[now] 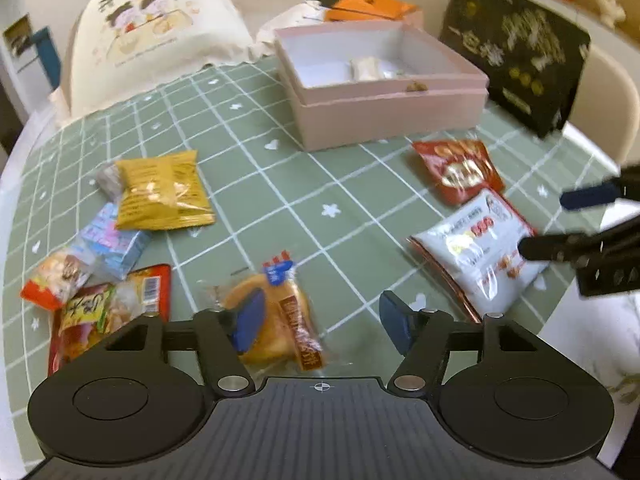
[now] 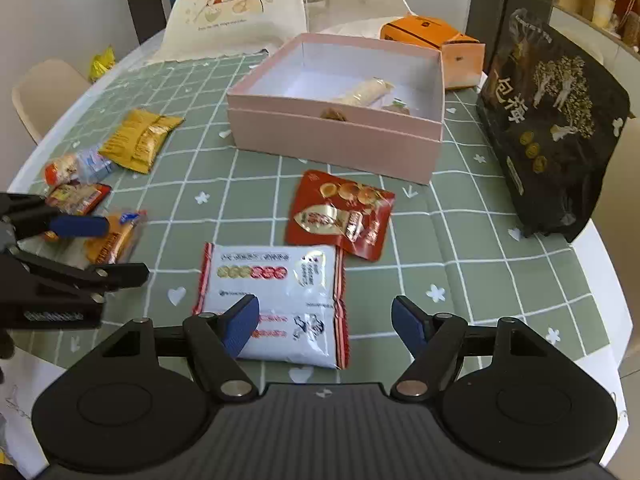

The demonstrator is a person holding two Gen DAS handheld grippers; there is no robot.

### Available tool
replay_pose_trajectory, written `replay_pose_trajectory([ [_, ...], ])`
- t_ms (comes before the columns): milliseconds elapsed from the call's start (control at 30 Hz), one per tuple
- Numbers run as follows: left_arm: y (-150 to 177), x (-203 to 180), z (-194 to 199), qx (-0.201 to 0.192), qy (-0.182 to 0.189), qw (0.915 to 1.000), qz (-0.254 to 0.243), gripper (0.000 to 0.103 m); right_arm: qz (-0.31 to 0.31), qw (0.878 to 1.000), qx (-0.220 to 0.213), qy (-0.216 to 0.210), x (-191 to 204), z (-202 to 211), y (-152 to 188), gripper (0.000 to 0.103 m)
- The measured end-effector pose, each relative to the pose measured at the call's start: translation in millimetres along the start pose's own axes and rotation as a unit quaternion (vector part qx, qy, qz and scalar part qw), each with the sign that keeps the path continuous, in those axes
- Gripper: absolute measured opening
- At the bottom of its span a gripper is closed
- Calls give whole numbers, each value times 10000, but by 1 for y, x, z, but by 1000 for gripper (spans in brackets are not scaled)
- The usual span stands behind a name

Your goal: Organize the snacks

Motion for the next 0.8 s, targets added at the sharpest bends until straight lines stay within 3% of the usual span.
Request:
replay_pose_trajectory([
  [133, 3, 23, 2, 68, -544, 9978, 368, 64, 34, 9999, -5, 108, 3, -2, 5, 74],
  [367, 1, 37, -19, 295, -122, 9942, 1030, 68, -79, 9999, 56, -32, 6, -8, 3, 77],
  [467, 6, 34, -21, 228, -131, 9944, 1028, 62, -221, 9991, 288, -224, 11, -17, 4, 77],
  [567, 13, 37, -15, 228, -10, 9936, 1103, 62, -253, 9970, 395, -610, 30, -21, 2, 78],
  [633, 18, 40, -10, 295, 51, 9927, 1167, 61, -204, 9889, 549, -1368, 45, -20, 0, 77],
  [700, 23, 43, -5, 364, 134, 9910, 1278, 61, -145, 9821, 495, -1812, 54, -12, -4, 77],
  [800, 30, 44, 2, 436, 213, 9894, 1371, 61, 547, 9909, 124, -1227, 63, -3, -11, 78],
])
Point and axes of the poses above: each gripper's, at about its wrist camera, not at the fingertips, and z roughly against the way its jaws point, x to its left, y to its underside, the point moved 3 cm from there along -z, roughly the way its jaws point, and after that the axes turned 2 degrees about -y, right-handed, at the moved point
